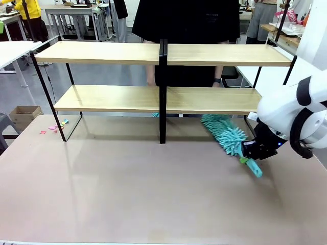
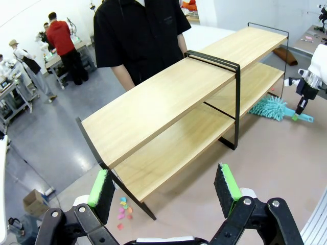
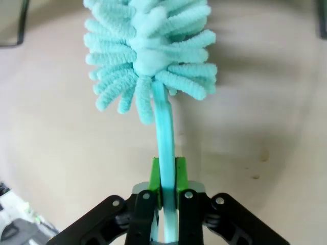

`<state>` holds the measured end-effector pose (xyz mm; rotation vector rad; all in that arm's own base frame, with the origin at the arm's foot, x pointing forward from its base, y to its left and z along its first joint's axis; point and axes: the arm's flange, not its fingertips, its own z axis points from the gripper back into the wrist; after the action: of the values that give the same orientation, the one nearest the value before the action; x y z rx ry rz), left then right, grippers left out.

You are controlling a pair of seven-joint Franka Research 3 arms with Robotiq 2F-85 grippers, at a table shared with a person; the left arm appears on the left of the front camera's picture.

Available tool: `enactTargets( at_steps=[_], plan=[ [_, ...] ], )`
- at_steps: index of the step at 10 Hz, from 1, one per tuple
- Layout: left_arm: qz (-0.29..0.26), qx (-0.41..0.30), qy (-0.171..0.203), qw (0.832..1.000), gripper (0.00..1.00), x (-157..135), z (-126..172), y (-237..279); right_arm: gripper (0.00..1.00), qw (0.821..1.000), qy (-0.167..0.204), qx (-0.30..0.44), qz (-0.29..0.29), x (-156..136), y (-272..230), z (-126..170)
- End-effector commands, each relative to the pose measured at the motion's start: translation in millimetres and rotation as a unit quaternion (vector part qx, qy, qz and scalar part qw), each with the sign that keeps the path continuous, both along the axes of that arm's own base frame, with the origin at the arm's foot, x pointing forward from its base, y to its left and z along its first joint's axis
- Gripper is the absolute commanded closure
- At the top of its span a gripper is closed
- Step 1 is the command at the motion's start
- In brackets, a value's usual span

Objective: Clean the shelves.
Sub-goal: Clean another randomly selected level of the Shelf with the Duster.

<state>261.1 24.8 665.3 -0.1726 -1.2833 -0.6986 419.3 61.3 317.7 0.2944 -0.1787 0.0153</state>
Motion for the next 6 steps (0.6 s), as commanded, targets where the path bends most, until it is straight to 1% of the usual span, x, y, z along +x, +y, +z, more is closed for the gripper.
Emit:
enactTargets(
  at_steps=[1, 3, 4, 5, 6],
  plan=[
    [0.003, 0.002, 0.000, 1.000, 0.00, 0.2, 0.0, 0.0, 0.87, 0.995, 0.012, -0.050, -0.085, -27.5, -17.1, 11.4],
    [0.003, 0.002, 0.000, 1.000, 0.00, 0.2, 0.0, 0.0, 0.87, 0.990, -0.045, -0.041, -0.125, -38.3, -33.6, 29.5],
    [0.003, 0.002, 0.000, 1.000, 0.00, 0.2, 0.0, 0.0, 0.87, 0.989, -0.055, -0.054, -0.123, -40.9, -31.5, 33.9],
    [0.003, 0.002, 0.000, 1.000, 0.00, 0.2, 0.0, 0.0, 0.87, 0.994, -0.065, -0.052, -0.065, -44.0, -18.7, 31.5],
    [0.003, 0.002, 0.000, 1.000, 0.00, 0.2, 0.0, 0.0, 0.87, 0.997, -0.073, -0.019, -0.004, -45.5, -4.5, 27.4]
  ],
)
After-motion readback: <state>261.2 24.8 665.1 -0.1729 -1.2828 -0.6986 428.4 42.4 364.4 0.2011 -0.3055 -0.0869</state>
